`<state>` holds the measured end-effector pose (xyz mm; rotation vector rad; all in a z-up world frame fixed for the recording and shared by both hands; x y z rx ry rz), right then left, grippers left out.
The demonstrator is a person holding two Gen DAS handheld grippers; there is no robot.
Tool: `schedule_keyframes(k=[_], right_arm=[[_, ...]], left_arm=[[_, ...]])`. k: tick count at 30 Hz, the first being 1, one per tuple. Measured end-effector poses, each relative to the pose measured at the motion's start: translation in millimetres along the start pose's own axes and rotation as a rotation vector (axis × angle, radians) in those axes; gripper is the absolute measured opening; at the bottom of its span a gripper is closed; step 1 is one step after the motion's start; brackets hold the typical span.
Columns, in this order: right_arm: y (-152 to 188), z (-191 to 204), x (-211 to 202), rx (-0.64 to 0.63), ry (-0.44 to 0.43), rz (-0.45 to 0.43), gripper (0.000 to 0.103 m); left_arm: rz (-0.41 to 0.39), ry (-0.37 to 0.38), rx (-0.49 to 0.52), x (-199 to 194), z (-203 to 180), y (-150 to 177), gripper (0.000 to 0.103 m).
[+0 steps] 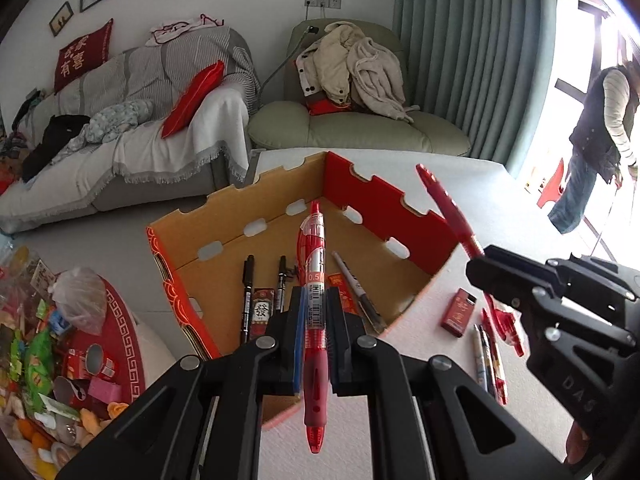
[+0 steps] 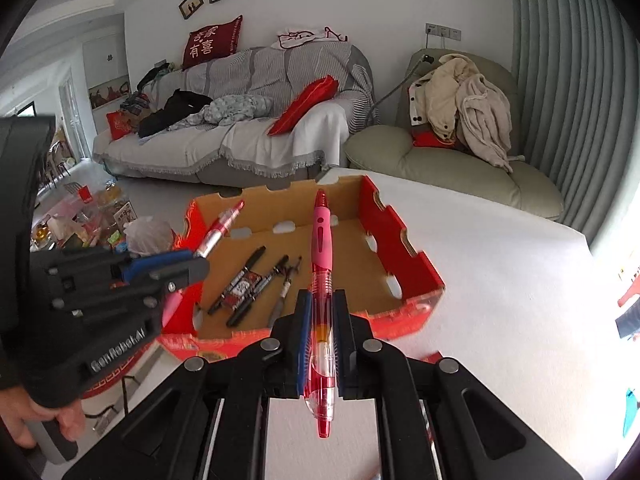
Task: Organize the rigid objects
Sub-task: 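Lift both held red pens and carry them over the cardboard box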
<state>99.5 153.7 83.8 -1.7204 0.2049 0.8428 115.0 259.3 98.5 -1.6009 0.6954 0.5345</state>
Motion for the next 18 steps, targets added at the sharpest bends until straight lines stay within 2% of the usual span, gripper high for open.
schedule_keyframes(k=[18], right_arm=[[-20,20,50,-0.053,-0.022,0.021,0.011]], left_arm=[[0.031,-0.040,-0.018,38,28,-9,0.010]])
Point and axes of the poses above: each gripper's, at about its wrist camera, not at the fingertips, and x roughly the way its jaws point, z to its left, y to its underside, the point moved 3 cm from there along x, roughly the way its jaws point, and after that the axes turned 8 degrees about y, right-handed, at the moved point
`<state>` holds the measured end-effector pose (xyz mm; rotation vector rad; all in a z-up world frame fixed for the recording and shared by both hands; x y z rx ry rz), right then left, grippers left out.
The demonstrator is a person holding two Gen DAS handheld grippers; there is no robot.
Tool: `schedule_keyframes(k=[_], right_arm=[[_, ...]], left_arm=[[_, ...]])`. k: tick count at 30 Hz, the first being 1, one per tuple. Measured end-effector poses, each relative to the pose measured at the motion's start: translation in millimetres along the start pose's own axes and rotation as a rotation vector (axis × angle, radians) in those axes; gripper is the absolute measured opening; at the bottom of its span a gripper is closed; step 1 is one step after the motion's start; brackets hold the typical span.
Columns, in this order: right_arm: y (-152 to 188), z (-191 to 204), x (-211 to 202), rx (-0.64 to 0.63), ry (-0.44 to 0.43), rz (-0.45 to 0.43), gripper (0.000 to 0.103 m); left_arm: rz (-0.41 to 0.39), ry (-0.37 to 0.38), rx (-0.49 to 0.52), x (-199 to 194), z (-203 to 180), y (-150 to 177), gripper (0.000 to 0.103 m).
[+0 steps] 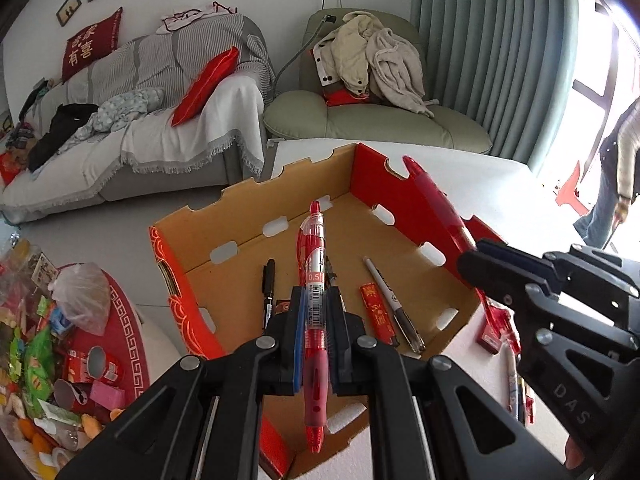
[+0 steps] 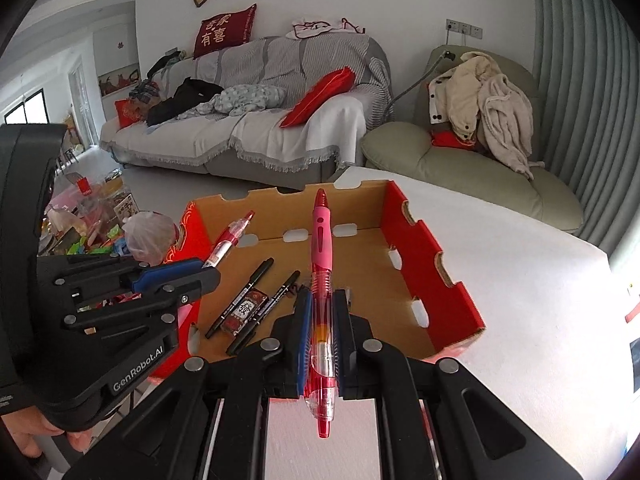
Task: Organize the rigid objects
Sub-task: 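Lift both held red pens and carry them over the cardboard box, then open the left tool over the box while the right tool keeps its pen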
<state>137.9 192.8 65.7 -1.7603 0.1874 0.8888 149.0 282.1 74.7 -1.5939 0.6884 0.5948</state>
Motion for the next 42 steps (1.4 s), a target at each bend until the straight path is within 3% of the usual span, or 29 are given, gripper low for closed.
schedule_keyframes(k=[6,12,15,17,24,31,34,39,40,41,42], right_arm=[[-7,4,25,-0.010,-0.013,0.027,0.011],[-4,10,58,-0.043,-0.013,0.075,0.011],[3,7,74,-0.045,-0.012,0.121,0.011],[13,3,78,-0.035,-0.017,0.144,0.011],[41,1,56,-0.075,-0.005,0.161,0.011],[71,-19,8,-0.028,-0.023,0.148,0.011],[77,-22,-9,-0.031,-0.017,0.126,0.011],[55,-28,-24,-0.025,-0.011,0.064,0.011],[47,-27,-24,-0.031,-0.016,0.058,0.011],[43,-27,-24,-0.035,-0.018,0.060,0.011],[41,-26,-25,-0.038,-0.013,0.059,0.011]], left_arm=[[0.023,-0.001,-0.050,31,16,-8,0.010],[0.030,-0.051,-0.016,55,19,-18,0.010],[0.142,-0.030,-0.026,77,19,-12,0.010],[0.161,-0.009,-0.019,75,13,-7,0.010],[0.205,0.038,-0.037,64,-2,22,0.010],[0.226,0.115,0.009,38,-46,63,0.010],[0.205,0.113,0.029,30,-57,65,0.010],[0.163,0.085,0.039,13,-62,42,0.011],[0.163,0.076,0.043,11,-62,38,0.025],[0.160,0.068,0.046,10,-61,35,0.053],[0.140,0.025,0.046,5,-58,31,0.061]])
Point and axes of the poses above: each gripper's, at about its wrist camera, not at the fingertips, and x roughly the way its jaws point, z to its left, y to its underside, the point moved 3 cm from there along x, roughly the way its jaws point, and after that the axes turned 8 degrees about y, right-handed, at the moved point
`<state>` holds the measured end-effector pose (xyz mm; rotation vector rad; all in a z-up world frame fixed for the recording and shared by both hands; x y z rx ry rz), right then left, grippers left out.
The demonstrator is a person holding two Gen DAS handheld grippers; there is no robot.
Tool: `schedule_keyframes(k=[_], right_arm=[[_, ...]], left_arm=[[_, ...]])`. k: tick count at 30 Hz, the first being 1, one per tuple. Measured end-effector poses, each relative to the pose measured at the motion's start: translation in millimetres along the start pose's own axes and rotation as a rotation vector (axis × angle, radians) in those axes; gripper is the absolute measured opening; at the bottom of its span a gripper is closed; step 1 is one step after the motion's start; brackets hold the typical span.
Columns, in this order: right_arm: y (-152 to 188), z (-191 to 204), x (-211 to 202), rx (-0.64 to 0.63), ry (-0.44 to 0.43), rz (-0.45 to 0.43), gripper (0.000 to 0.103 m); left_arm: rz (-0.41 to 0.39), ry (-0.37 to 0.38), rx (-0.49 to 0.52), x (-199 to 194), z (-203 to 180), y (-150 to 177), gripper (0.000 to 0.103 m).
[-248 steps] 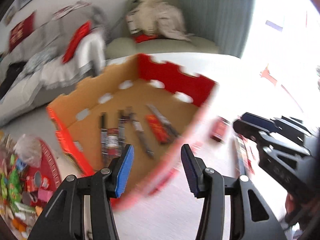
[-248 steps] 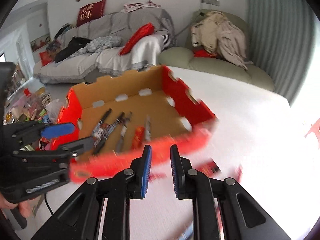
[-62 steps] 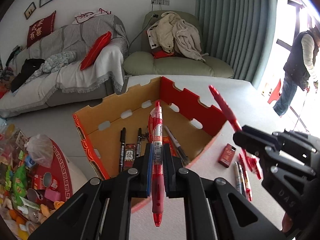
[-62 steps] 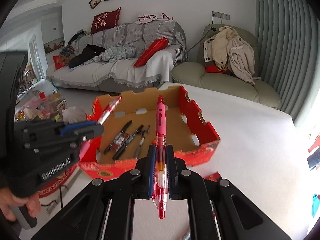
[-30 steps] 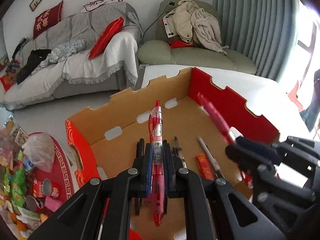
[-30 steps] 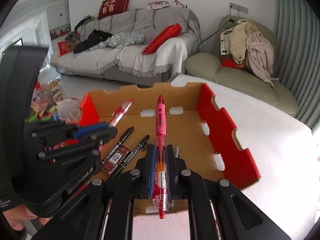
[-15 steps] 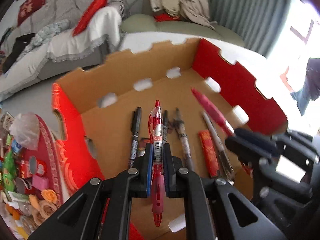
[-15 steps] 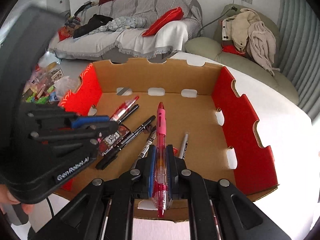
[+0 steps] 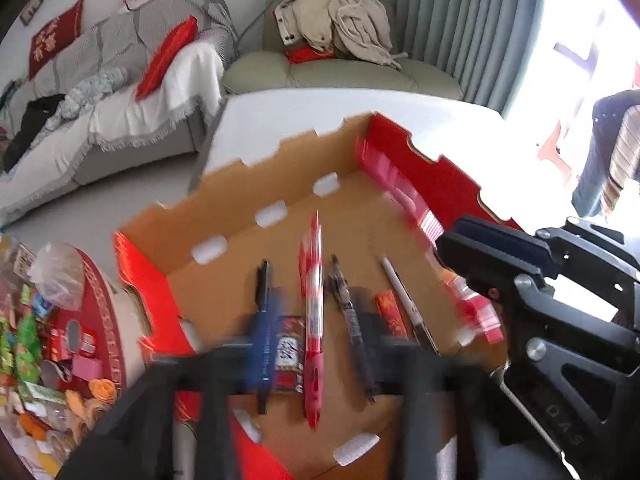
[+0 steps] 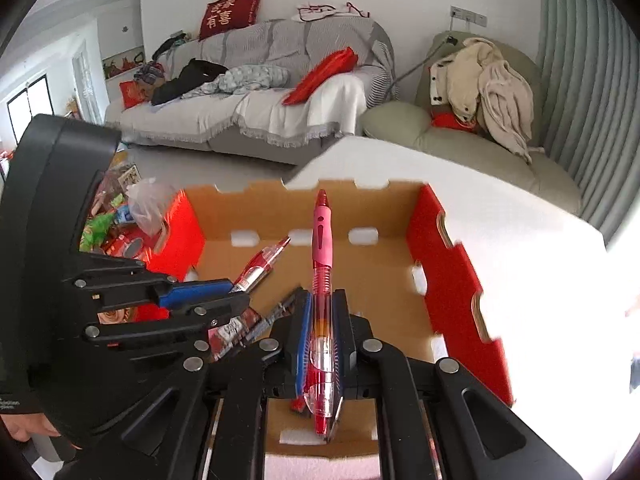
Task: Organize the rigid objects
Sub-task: 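Open the left tool over the box while the right tool keeps its pen, then move both tools back toward the pens on the table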
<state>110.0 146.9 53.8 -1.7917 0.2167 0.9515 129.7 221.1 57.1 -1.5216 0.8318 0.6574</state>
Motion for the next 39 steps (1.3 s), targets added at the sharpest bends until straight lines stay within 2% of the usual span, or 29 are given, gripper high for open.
schedule_keyframes(k=[1,2,7,10,13,15,16,17,20,24,32,34,35,37,39], right_arm=[[-3,-2,-3,0.003,0.026,-0.010,0.012],[-4,-5,-7,0.011,0.038,-0.022,0.012],[6,-22,-20,0.062,0.056,-0.028,0.012],[22,-42,-41,0.103,0.093,-0.054,0.012],[52,-72,-63,0.190,0.125,-0.055,0.015],[75,-94,-73,0.264,0.158,-0.046,0.060],[89,-105,-80,0.306,0.198,-0.058,0.089],[100,-113,-85,0.329,0.217,-0.069,0.089],[128,-129,-87,0.382,0.232,-0.027,0.089],[152,-138,-78,0.421,0.250,0.041,0.089],[179,-139,-73,0.406,0.277,0.088,0.089],[183,-139,-74,0.413,0.273,0.087,0.089],[184,-139,-75,0.414,0.273,0.087,0.089],[186,-141,-77,0.408,0.285,0.083,0.089],[189,-144,-79,0.412,0.291,0.080,0.089]], left_arm=[[-0.016,-0.009,-0.005,-4,2,-1,0.075],[-0.024,0.003,-0.010,-6,5,-2,0.077],[-0.049,0.046,-0.038,-21,4,4,0.077],[-0.074,0.095,0.003,-34,-15,19,0.077],[-0.092,0.166,0.090,-48,-47,37,0.077],[-0.090,0.206,0.142,-53,-69,49,0.077],[-0.091,0.233,0.177,-56,-83,57,0.077],[-0.093,0.257,0.215,-58,-97,64,0.077],[-0.080,0.310,0.318,-57,-133,81,0.077],[0.010,0.348,0.389,-27,-165,103,0.077],[0.100,0.324,0.343,32,-155,112,0.077],[0.151,0.315,0.328,48,-153,115,0.077],[0.185,0.343,0.307,55,-154,118,0.077],[0.193,0.375,0.295,55,-160,122,0.077],[0.227,0.476,0.299,50,-174,127,0.077]])
Point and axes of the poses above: each gripper's, at about its wrist camera, not at the fingertips, and x roughly the way its jaws point, z to its left, y to its underside, the point moved 3 cm from there along x, roughly the way its jaws point, and after that the axes turned 8 degrees about y, right-handed, at the moved point
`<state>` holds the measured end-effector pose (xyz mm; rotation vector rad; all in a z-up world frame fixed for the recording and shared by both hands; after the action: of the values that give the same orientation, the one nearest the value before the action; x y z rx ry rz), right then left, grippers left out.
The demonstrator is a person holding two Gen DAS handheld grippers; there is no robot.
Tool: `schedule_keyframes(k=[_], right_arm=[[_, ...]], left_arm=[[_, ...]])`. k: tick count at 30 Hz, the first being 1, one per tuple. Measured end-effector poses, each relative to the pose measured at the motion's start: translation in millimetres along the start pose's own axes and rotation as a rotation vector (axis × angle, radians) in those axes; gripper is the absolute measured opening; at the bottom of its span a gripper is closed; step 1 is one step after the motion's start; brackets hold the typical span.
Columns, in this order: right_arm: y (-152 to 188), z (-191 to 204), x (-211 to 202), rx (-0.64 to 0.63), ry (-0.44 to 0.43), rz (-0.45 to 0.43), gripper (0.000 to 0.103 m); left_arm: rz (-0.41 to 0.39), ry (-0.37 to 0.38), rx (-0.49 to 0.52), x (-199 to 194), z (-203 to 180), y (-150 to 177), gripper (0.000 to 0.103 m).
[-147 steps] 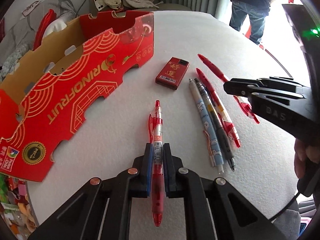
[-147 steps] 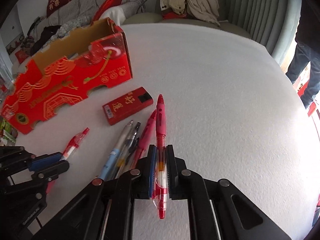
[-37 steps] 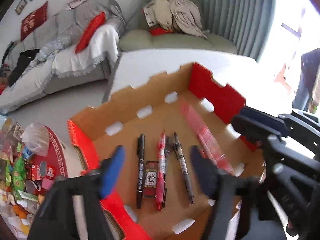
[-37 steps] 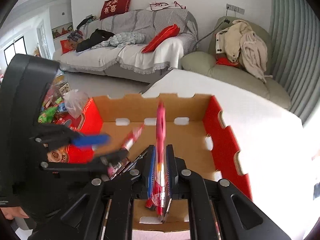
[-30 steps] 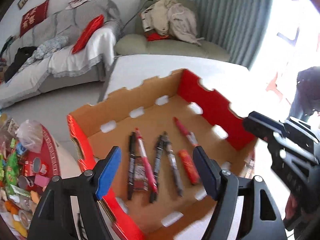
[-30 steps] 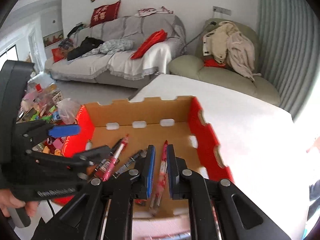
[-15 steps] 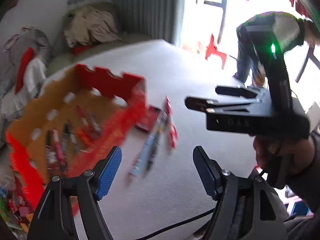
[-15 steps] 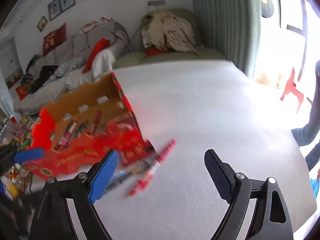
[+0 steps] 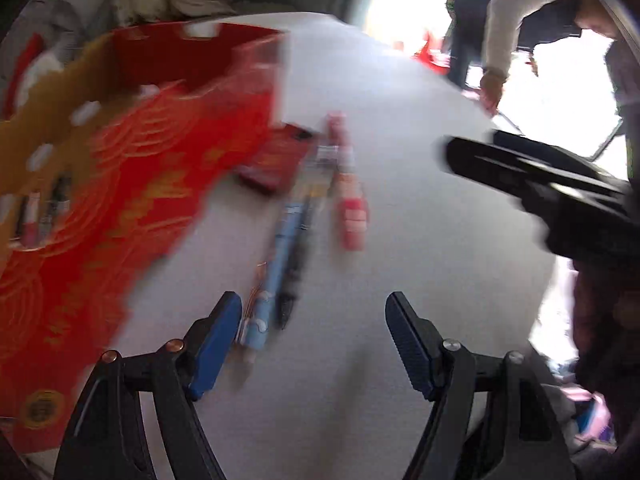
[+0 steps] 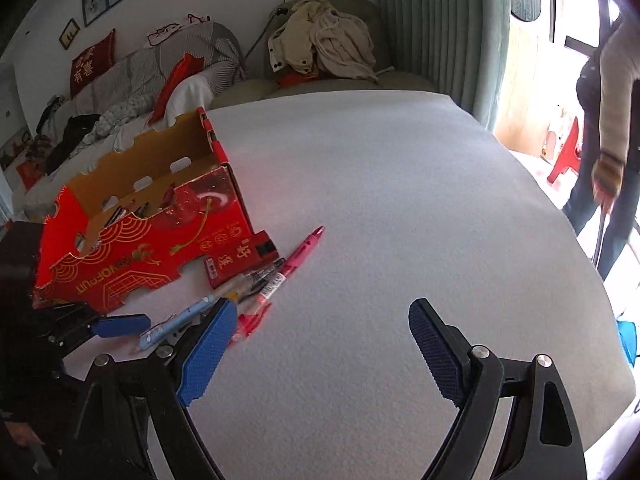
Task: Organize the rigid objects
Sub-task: 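Move both tools back toward the pens on the table, then grasp the light blue pen with the left tool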
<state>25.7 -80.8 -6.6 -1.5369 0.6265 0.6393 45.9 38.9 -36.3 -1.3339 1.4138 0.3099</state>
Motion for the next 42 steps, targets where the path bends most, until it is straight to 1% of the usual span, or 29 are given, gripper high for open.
schedule_keyframes(k=[1,2,4,6,8,10,12,14,15,16,17,18,20,23,24,26,27,29,31,32,33,34,35,36,38,39,41,42], right_arm=[[0,-3,0,0.009,0.000,0.002,0.089],[0,-6,1,0.017,0.003,0.004,0.089],[0,-11,4,0.027,0.009,0.011,0.089],[1,-13,7,0.029,0.007,0.020,0.089],[2,-15,10,0.028,0.004,0.029,0.089],[3,-14,13,0.018,0.006,0.037,0.089],[2,-12,16,0.009,-0.004,0.046,0.075],[3,-11,19,0.015,-0.006,0.061,0.071],[3,-11,19,0.019,-0.008,0.062,0.067],[4,-10,19,0.018,-0.015,0.066,0.065],[6,-9,19,0.014,-0.020,0.070,0.063],[7,-9,19,0.011,-0.020,0.072,0.063],[9,-8,18,0.009,-0.020,0.069,0.063],[9,-5,19,-0.001,-0.028,0.072,0.062],[8,-2,20,-0.007,-0.032,0.073,0.056],[5,7,25,-0.025,-0.042,0.079,0.051],[4,11,27,-0.030,-0.040,0.079,0.051],[1,17,33,-0.041,-0.032,0.088,0.051],[0,19,35,-0.042,-0.031,0.090,0.051],[-1,19,35,-0.040,-0.031,0.088,0.051],[-2,18,36,-0.040,-0.028,0.089,0.051],[-2,18,37,-0.042,-0.024,0.092,0.051],[-2,18,38,-0.042,-0.023,0.096,0.051],[-2,18,39,-0.040,-0.023,0.098,0.051],[-3,18,39,-0.043,-0.023,0.099,0.051],[-3,19,39,-0.048,-0.024,0.099,0.051],[-3,22,39,-0.056,-0.033,0.100,0.051],[-3,24,40,-0.058,-0.036,0.099,0.051]], left_arm=[[0.011,0.037,0.008,2,-7,1,0.077],[0.019,0.050,0.021,4,-12,2,0.077],[0.020,0.044,0.033,5,-20,4,0.077],[0.000,0.059,0.004,1,-17,4,0.077],[-0.024,0.032,-0.034,-7,-9,4,0.077],[-0.054,0.010,-0.097,-17,3,1,0.077],[-0.064,-0.034,-0.141,-22,14,-2,0.077],[-0.061,-0.089,-0.151,-23,19,-3,0.077],[-0.049,-0.141,-0.151,-21,22,-3,0.075],[-0.037,-0.171,-0.152,-20,25,-3,0.070],[-0.031,-0.175,-0.156,-20,29,-1,0.066],[-0.033,-0.159,-0.162,-20,32,-1,0.065],[-0.037,-0.168,-0.159,-17,37,2,0.061],[-0.036,-0.170,-0.137,-17,35,3,0.061],[-0.033,-0.173,-0.131,-13,31,2,0.061],[-0.026,-0.185,-0.114,-12,30,2,0.061],[-0.024,-0.172,-0.110,-11,28,1,0.061],[-0.030,-0.134,-0.106,-10,25,-3,0.058],[-0.048,-0.125,-0.084,-13,19,-6,0.058],[-0.042,-0.121,-0.076,-12,17,-7,0.058],[-0.020,-0.137,-0.067,-6,16,-9,0.058],[0.006,-0.159,-0.066,0,18,-8,0.060],[-0.012,-0.140,-0.077,0,20,-10,0.061],[0.000,-0.135,-0.085,2,22,-12,0.061],[-0.002,-0.147,-0.076,1,22,-14,0.062],[0.002,-0.141,-0.077,1,23,-16,0.063],[0.002,-0.135,-0.073,3,22,-19,0.070],[0.004,-0.142,-0.063,4,19,-20,0.071]])
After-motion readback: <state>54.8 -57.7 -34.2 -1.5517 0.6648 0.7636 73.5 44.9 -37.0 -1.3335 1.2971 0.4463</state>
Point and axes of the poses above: each gripper's, at about its wrist camera, not at the fingertips, and x roughly the way its jaws point, z to its left, y to its underside, the point moved 3 cm from there along x, roughly the way its jaws point, and after that the axes turned 8 degrees about y, right-handed, at the moved point
